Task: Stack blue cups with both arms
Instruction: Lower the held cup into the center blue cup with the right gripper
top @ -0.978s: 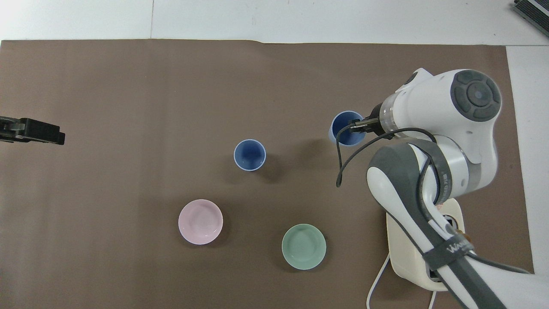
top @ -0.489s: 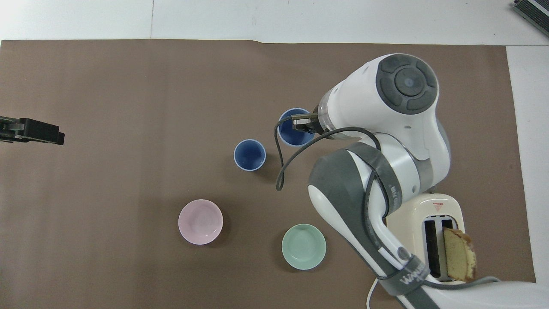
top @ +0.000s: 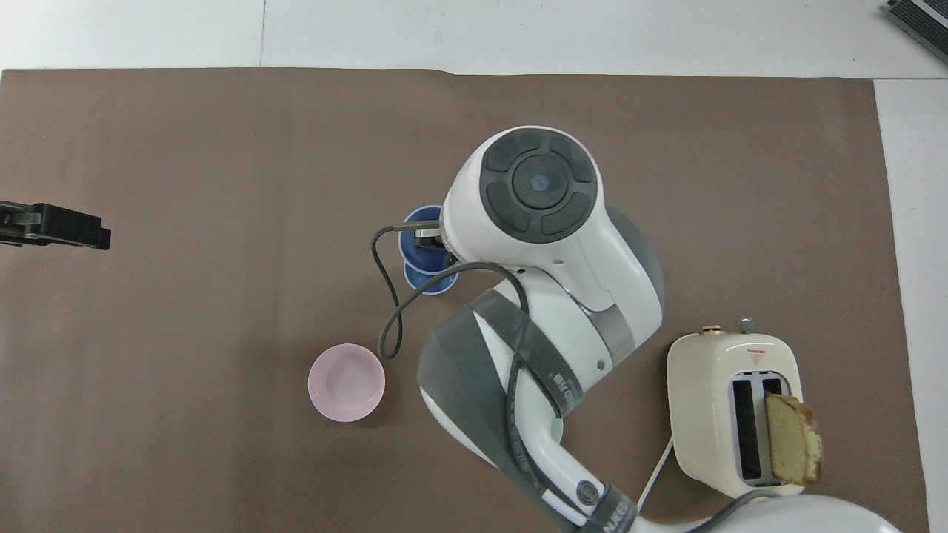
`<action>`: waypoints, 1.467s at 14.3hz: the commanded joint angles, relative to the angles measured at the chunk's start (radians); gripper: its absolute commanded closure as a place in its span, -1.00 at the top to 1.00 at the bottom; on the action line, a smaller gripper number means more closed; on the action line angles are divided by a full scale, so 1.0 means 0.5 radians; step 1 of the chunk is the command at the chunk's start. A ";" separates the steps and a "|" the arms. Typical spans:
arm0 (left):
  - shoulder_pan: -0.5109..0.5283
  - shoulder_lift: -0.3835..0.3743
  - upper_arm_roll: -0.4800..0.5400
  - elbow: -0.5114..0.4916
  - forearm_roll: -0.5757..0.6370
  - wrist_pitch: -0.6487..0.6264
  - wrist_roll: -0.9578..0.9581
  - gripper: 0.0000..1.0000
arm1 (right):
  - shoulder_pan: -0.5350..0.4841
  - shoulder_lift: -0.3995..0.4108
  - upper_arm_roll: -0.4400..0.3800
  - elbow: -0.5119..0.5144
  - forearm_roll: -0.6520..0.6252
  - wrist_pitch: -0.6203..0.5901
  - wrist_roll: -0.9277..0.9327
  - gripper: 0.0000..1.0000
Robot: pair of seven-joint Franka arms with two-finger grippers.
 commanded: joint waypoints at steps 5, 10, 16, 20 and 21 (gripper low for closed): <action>0.022 0.003 -0.014 0.040 0.032 -0.048 0.008 1.00 | 0.009 0.088 0.008 0.047 -0.050 -0.029 0.078 -1.00; 0.022 0.003 -0.014 0.040 0.032 -0.048 0.008 1.00 | -0.003 0.097 0.008 -0.066 -0.026 0.131 0.078 -1.00; 0.022 0.003 -0.014 0.040 0.032 -0.048 0.008 1.00 | -0.003 0.097 0.008 -0.167 -0.022 0.134 0.066 -1.00; 0.022 0.003 -0.014 0.040 0.032 -0.048 0.008 1.00 | 0.003 0.137 0.008 -0.207 -0.026 0.228 0.069 -1.00; 0.022 0.003 -0.014 0.040 0.032 -0.048 0.008 1.00 | 0.003 0.143 0.008 -0.241 -0.023 0.265 0.075 -1.00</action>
